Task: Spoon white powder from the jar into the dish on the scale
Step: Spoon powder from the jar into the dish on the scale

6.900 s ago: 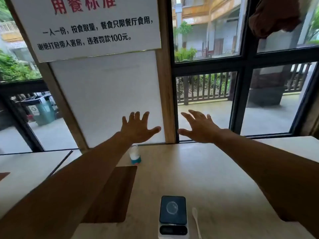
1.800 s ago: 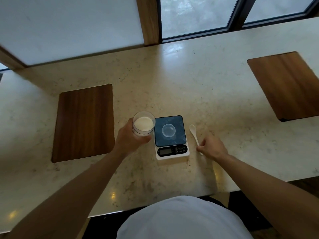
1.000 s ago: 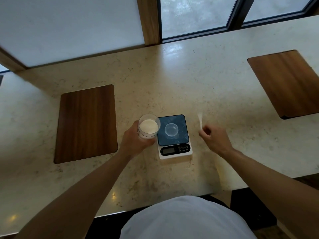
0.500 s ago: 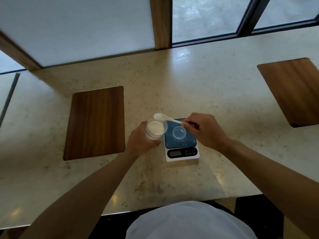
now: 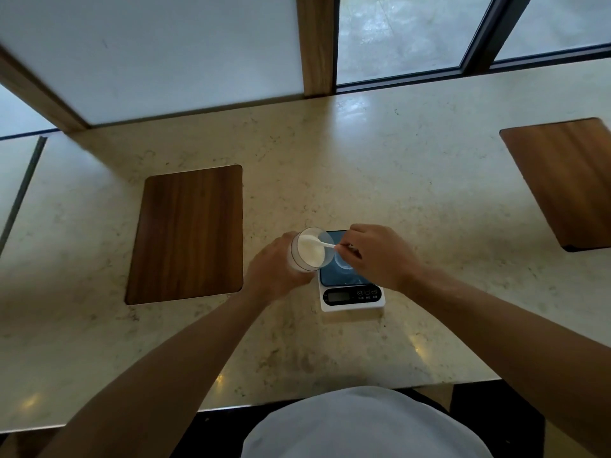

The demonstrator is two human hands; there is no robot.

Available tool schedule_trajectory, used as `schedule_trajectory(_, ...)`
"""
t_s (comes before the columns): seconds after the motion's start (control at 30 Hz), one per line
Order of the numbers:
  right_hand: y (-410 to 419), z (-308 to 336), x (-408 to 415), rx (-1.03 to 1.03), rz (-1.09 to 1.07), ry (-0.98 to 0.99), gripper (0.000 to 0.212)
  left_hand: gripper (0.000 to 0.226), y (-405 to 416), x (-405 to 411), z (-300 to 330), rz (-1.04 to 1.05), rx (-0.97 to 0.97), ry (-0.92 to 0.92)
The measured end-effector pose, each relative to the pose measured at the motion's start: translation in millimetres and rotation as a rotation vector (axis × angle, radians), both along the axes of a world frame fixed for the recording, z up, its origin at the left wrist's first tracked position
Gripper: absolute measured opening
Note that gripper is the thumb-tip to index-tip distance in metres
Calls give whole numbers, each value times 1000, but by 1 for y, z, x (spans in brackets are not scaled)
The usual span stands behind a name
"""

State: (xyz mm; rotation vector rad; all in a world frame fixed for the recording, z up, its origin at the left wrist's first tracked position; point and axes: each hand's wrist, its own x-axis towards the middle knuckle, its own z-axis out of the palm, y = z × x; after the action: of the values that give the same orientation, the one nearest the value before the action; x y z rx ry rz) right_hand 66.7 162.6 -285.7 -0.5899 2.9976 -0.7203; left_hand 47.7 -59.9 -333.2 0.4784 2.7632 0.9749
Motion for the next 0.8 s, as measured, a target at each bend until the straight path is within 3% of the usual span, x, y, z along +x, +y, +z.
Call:
schedule_trajectory(0.27, -3, -9, 1, 53, -32, -66, 36, 79, 2, 0, 1, -40, -8, -2)
schedule_trajectory(0.8, -8, -13, 1, -122, -191, -263, 37, 78, -1, -1, -5, -14, 15, 4)
